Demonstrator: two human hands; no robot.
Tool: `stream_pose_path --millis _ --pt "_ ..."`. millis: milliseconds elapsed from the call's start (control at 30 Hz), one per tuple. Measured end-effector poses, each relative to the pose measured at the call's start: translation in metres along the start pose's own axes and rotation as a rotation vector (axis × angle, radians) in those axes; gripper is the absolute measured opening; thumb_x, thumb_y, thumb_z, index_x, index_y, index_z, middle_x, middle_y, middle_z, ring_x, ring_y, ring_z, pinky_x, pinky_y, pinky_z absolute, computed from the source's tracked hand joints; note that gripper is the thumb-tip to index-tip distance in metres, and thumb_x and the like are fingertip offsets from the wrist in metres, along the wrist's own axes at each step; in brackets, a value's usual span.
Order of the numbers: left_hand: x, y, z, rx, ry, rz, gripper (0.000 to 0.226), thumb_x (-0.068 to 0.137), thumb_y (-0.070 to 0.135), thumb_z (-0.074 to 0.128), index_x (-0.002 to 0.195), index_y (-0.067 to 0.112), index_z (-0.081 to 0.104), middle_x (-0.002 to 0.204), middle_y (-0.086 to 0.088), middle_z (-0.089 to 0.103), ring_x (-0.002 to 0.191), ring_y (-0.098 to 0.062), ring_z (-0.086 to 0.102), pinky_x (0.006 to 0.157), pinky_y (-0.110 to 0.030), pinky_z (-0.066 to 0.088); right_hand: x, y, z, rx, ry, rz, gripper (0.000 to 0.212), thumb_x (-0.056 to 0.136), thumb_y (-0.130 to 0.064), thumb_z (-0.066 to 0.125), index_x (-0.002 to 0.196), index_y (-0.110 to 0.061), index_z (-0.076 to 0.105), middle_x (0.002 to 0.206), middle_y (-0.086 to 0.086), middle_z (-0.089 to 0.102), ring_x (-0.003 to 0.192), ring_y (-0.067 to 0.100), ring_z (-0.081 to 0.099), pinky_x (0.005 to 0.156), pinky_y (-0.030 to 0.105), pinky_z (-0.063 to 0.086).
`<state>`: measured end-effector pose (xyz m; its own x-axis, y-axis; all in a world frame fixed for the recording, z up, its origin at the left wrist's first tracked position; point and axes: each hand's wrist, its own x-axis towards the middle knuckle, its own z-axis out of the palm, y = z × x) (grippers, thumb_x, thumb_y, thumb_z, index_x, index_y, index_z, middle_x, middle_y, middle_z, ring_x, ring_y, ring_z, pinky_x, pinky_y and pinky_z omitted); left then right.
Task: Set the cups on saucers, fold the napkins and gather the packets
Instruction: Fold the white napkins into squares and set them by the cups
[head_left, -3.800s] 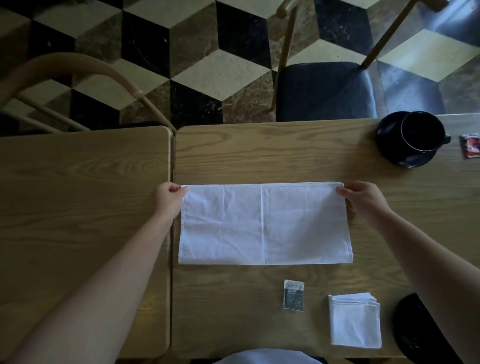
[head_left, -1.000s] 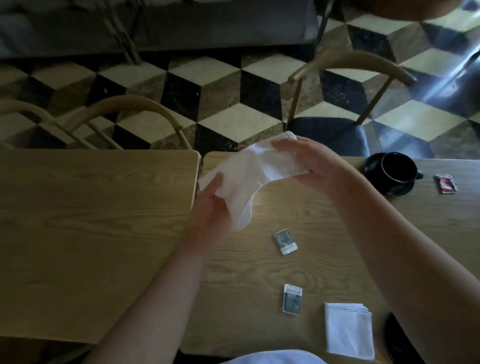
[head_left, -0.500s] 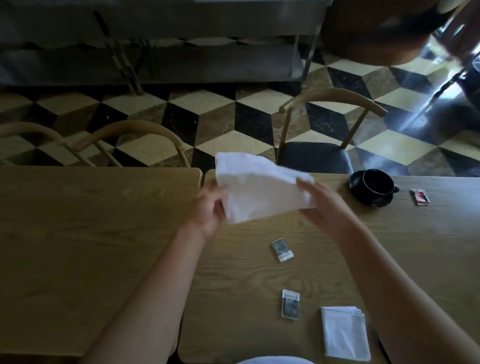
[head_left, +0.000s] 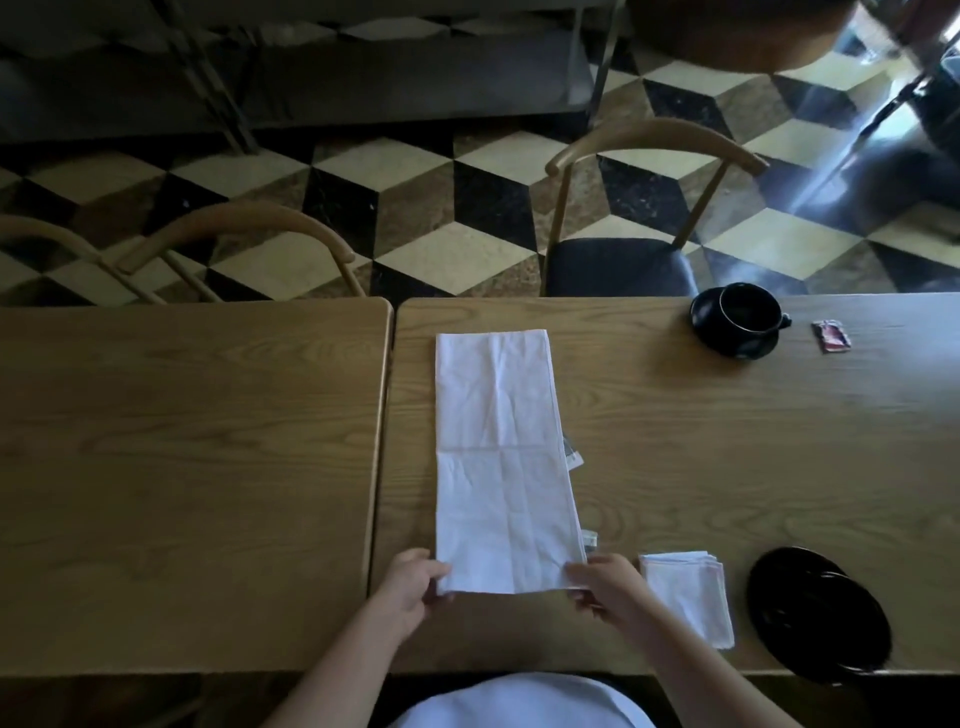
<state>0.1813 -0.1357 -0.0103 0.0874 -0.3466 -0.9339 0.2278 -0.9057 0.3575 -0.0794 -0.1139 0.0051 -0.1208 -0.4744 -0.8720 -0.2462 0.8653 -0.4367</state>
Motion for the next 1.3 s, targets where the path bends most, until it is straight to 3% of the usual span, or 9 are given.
stream_pose_path --millis 167,267,400,567,633,733,867,1033,1300 --pt "-0.018 -0.003 -0.020 0.150 0.011 0.071 0.055 0.084 -0.012 0.063 0.129 0.012 0.044 0.108 -0.027 0.065 0.067 -0.028 0.071 0.042 -0.026 0.047 -0.013 0.010 0.000 0.009 0.006 -0.053 0.006 0.083 -0.009 0.070 0.084 -0.008 0.064 0.059 0.004 0.067 0.046 0.016 0.058 0.048 0.024 0.037" --pt "-0.033 0.020 -0.023 0.137 -0.059 0.203 0.048 0.084 -0.007 0.068 0.118 0.024 0.055 0.100 -0.022 0.072 0.063 -0.027 0.073 0.043 -0.024 0.046 -0.022 -0.009 -0.005 0.184 0.083 -0.192 0.030 0.084 -0.007 0.074 0.104 -0.025 0.062 0.070 0.006 0.075 0.055 0.017 0.067 0.049 0.025 0.049" --pt "-0.043 0.072 -0.015 0.026 -0.182 0.257 0.012 0.089 -0.001 0.065 0.099 0.003 0.070 0.093 -0.022 0.075 0.073 -0.030 0.074 0.057 -0.031 0.059 -0.022 -0.061 -0.022 0.251 -0.019 -0.275 0.013 0.090 -0.005 0.069 0.101 -0.010 0.075 0.089 0.013 0.077 0.070 0.021 0.071 0.056 0.023 0.054" --pt "-0.031 0.131 0.001 -0.116 -0.236 0.294 0.023 0.097 -0.004 0.043 0.102 -0.015 0.063 0.097 -0.032 0.072 0.085 -0.036 0.075 0.066 -0.036 0.063 -0.016 -0.131 -0.049 0.278 -0.188 -0.360 0.036 0.080 -0.033 0.076 0.108 -0.009 0.074 0.109 0.003 0.078 0.101 0.017 0.074 0.076 0.028 0.052" --pt "-0.021 0.154 0.007 -0.014 -0.193 0.314 0.016 0.094 -0.007 0.049 0.103 -0.012 0.061 0.092 -0.028 0.074 0.079 -0.031 0.076 0.061 -0.031 0.063 -0.003 -0.156 -0.056 0.196 -0.155 -0.379 0.044 0.069 -0.040 0.079 0.103 -0.012 0.078 0.104 0.001 0.079 0.096 0.013 0.073 0.077 0.027 0.051" --pt "-0.002 0.184 0.015 0.307 -0.087 0.390 0.006 0.090 0.010 0.069 0.090 0.004 0.067 0.069 -0.009 0.069 0.050 -0.012 0.063 0.044 -0.022 0.048 0.026 -0.184 -0.061 0.001 0.060 -0.486 0.026 0.082 -0.033 0.074 0.087 -0.008 0.076 0.070 -0.002 0.068 0.066 0.012 0.057 0.063 0.029 0.042" --pt "0.037 0.219 0.030 0.513 0.024 0.514 0.019 0.087 0.027 0.073 0.074 0.014 0.068 0.056 0.006 0.060 0.051 -0.011 0.048 0.053 -0.025 0.039 0.070 -0.211 -0.067 -0.188 0.186 -0.523 0.036 0.087 -0.032 0.070 0.073 0.000 0.059 0.061 -0.003 0.039 0.055 0.013 0.034 0.057 0.031 0.025" --pt "0.091 0.240 0.050 0.529 0.081 0.524 0.020 0.090 0.028 0.065 0.077 0.015 0.059 0.073 -0.007 0.063 0.067 -0.020 0.056 0.070 -0.035 0.044 0.131 -0.240 -0.069 -0.228 0.173 -0.444 0.029 0.090 -0.036 0.071 0.081 -0.008 0.068 0.068 -0.001 0.058 0.058 0.013 0.048 0.056 0.028 0.036" --pt "0.145 0.260 0.070 0.780 0.292 0.567 0.028 0.092 0.035 0.053 0.071 0.020 0.044 0.063 0.001 0.051 0.060 -0.022 0.047 0.057 -0.034 0.033 0.189 -0.269 -0.057 -0.424 0.237 -0.402 0.034 0.088 -0.033 0.064 0.064 -0.011 0.052 0.059 -0.001 0.055 0.057 0.021 0.054 0.053 0.029 0.039"
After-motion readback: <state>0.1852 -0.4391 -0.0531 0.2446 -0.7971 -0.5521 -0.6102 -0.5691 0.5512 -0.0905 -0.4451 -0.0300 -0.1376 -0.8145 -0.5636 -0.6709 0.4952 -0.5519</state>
